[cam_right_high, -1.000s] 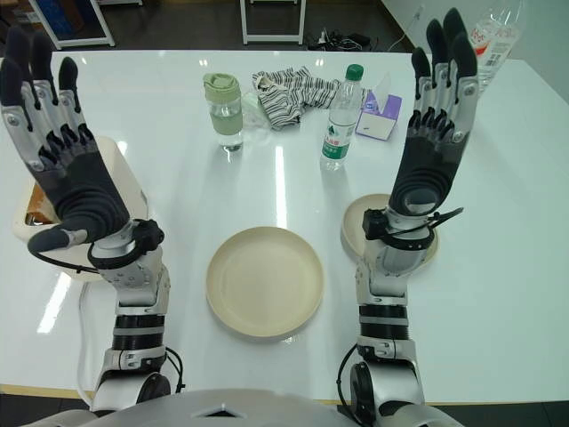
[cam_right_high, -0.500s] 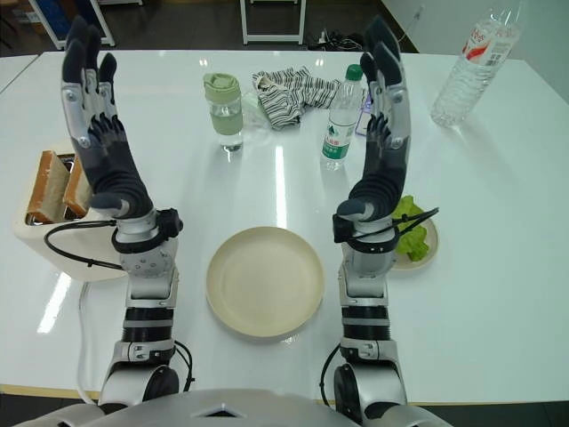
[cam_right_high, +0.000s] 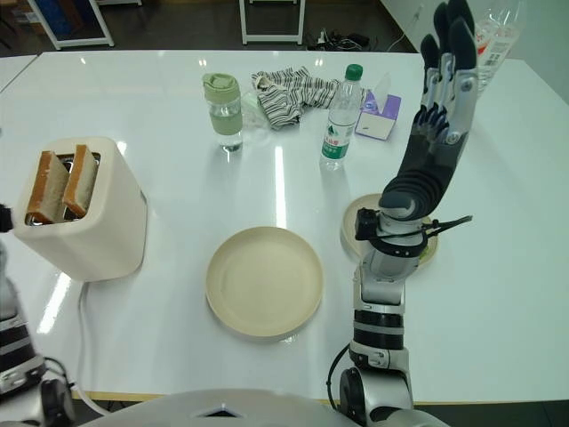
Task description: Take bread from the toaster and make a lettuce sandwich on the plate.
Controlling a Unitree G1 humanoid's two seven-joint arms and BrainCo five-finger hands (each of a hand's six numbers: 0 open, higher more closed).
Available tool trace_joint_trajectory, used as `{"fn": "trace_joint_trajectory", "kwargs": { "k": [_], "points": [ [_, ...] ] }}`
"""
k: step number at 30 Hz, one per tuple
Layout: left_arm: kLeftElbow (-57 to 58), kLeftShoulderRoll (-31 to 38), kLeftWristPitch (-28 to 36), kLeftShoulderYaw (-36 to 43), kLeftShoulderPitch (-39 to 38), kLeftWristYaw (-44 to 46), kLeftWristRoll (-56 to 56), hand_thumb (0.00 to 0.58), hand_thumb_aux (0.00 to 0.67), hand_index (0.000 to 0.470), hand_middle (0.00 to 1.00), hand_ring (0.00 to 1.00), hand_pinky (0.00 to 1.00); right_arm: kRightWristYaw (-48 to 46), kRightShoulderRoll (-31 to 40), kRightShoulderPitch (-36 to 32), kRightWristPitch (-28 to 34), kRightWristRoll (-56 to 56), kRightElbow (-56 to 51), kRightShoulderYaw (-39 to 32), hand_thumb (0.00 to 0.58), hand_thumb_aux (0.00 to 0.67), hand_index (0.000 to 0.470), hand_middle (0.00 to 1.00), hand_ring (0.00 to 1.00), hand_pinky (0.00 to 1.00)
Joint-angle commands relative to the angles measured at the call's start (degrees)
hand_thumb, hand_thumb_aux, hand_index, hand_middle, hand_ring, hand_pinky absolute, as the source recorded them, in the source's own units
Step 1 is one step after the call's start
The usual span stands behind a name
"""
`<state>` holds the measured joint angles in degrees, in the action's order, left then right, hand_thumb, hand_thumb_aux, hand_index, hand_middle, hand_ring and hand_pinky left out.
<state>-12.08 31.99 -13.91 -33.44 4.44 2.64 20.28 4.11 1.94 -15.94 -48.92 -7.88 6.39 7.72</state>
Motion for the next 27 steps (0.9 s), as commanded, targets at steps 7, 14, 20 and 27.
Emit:
{"fn": "trace_joint_trajectory", "kwargs": {
  "k": [7, 14, 20, 27],
  "points": [
    [-1.3, 7.2, 6.3, -5.3, -22.4, 9.1, 7.3, 0.000, 0.000, 0.000, 0.00, 0.00, 0.00, 0.8, 1.1, 0.5, -0.9, -0.7, -3.4, -0.5, 0.000, 0.000, 0.000, 0.00, 0.00, 0.00],
    [-0.8, 8.6, 6.8, -2.2, -23.7, 8.7, 9.1, 0.000, 0.000, 0.000, 0.00, 0.00, 0.00, 1.2, 1.8, 0.9, -1.8, -0.9, -4.1, 0.1, 0.000, 0.000, 0.000, 0.00, 0.00, 0.00],
    [-1.9, 8.7, 6.4, 1.8, -22.9, 9.2, 9.1, 0.000, 0.000, 0.000, 0.00, 0.00, 0.00, 1.6, 2.2, 1.3, -2.1, -1.2, -4.3, 0.4, 0.000, 0.000, 0.000, 0.00, 0.00, 0.00],
    [-2.4, 8.9, 6.9, 5.4, -21.4, 9.8, 9.1, 0.000, 0.000, 0.000, 0.00, 0.00, 0.00, 2.3, 2.6, 2.1, -2.1, -1.6, -3.9, 1.1, 0.000, 0.000, 0.000, 0.00, 0.00, 0.00]
  ]
}}
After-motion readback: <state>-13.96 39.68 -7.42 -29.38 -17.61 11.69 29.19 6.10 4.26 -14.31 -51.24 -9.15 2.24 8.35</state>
